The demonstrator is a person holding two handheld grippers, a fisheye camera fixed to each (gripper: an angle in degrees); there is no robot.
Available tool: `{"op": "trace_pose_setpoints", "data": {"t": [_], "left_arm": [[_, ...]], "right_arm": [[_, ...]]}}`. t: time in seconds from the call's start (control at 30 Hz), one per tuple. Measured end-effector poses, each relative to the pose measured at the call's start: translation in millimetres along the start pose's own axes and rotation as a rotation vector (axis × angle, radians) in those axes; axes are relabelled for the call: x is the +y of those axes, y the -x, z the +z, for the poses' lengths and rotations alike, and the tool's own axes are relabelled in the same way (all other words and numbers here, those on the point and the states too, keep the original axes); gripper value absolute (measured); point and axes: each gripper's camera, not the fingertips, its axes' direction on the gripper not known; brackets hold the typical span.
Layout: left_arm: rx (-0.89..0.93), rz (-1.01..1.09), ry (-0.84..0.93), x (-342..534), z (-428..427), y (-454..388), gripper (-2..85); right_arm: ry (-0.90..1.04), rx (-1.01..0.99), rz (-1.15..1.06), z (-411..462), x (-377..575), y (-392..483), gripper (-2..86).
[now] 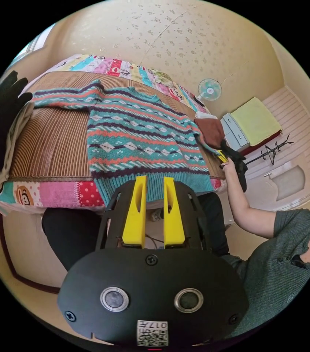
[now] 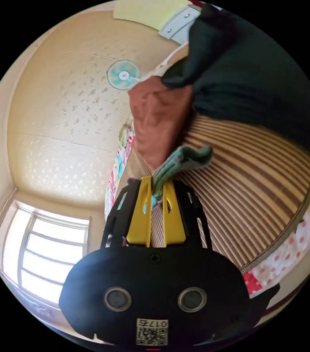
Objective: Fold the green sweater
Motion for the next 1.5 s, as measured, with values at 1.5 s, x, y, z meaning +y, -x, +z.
{"op": "trace_pose_setpoints", "data": {"t": [1.5], "left_arm": [[0.036,-0.644,-0.425,-184.6,38.6,211.9,18.2]], "right_arm": [[0.386,0.439,-1.102,276.4,370.7,161.9,0.4]]}}
